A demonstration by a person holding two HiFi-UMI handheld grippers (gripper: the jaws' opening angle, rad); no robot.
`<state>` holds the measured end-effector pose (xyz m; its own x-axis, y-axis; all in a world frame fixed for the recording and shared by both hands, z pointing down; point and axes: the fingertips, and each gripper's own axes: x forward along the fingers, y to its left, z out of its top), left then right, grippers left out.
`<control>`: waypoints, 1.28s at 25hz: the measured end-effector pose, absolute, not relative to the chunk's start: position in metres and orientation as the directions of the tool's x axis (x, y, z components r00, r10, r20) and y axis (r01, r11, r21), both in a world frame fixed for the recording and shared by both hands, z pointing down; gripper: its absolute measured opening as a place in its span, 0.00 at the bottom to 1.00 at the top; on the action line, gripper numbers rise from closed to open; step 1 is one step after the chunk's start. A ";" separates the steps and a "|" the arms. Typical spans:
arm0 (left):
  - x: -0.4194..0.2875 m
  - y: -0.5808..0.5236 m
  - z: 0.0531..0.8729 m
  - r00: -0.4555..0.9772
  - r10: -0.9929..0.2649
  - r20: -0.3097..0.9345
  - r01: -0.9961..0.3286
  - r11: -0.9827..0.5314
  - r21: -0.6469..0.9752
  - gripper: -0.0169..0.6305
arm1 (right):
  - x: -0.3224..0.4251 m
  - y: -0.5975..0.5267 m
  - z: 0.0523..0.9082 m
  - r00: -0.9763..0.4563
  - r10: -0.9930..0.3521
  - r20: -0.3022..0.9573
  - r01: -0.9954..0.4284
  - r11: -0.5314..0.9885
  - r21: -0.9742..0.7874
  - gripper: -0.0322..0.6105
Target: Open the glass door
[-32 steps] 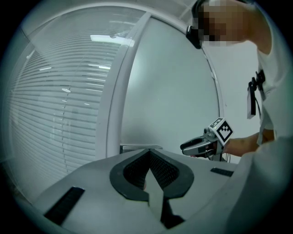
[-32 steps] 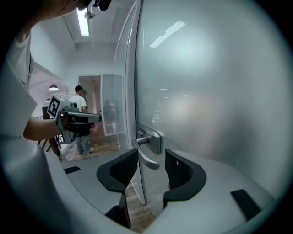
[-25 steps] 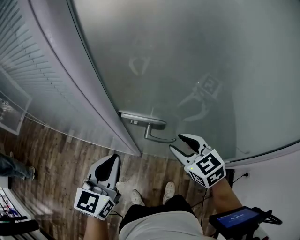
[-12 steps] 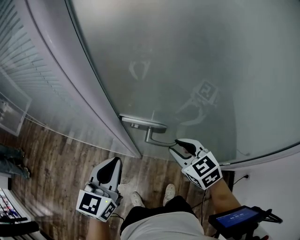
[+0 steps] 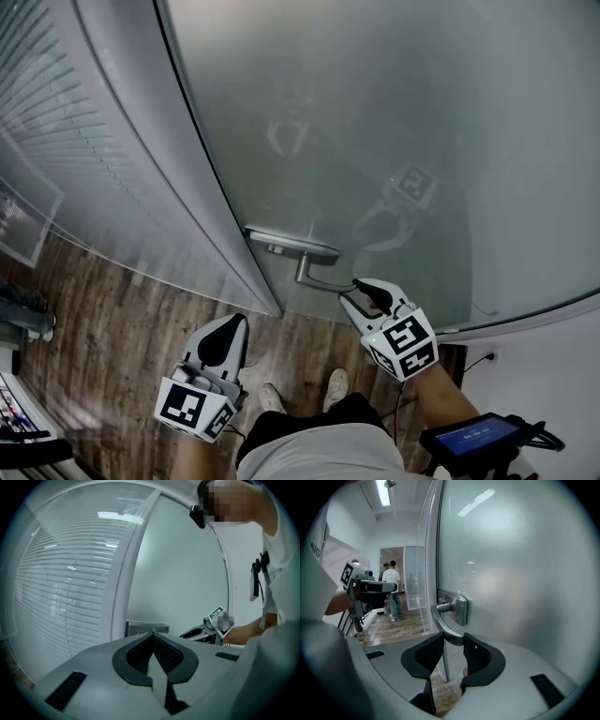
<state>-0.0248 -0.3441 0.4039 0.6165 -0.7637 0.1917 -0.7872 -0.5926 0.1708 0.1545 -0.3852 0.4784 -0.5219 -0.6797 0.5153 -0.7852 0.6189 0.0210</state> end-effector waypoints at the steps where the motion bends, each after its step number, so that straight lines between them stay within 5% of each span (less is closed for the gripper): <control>1: -0.024 -0.343 0.404 0.617 -0.763 0.190 -0.787 -0.593 0.171 0.03 | 0.155 -0.386 0.482 -0.516 -0.686 0.513 -0.794 0.608 0.015 0.26; 32: -0.004 -0.325 0.407 0.615 -0.771 0.165 -0.789 -0.598 0.142 0.03 | 0.211 -0.466 0.479 -0.396 -0.786 0.476 -0.887 0.461 0.024 0.26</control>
<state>-0.0039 -0.3251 0.4072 0.6146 -0.7715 0.1646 -0.7888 -0.5981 0.1417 0.2114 -0.4661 0.4788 -0.3956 -0.7856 0.4758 -0.8870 0.4612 0.0240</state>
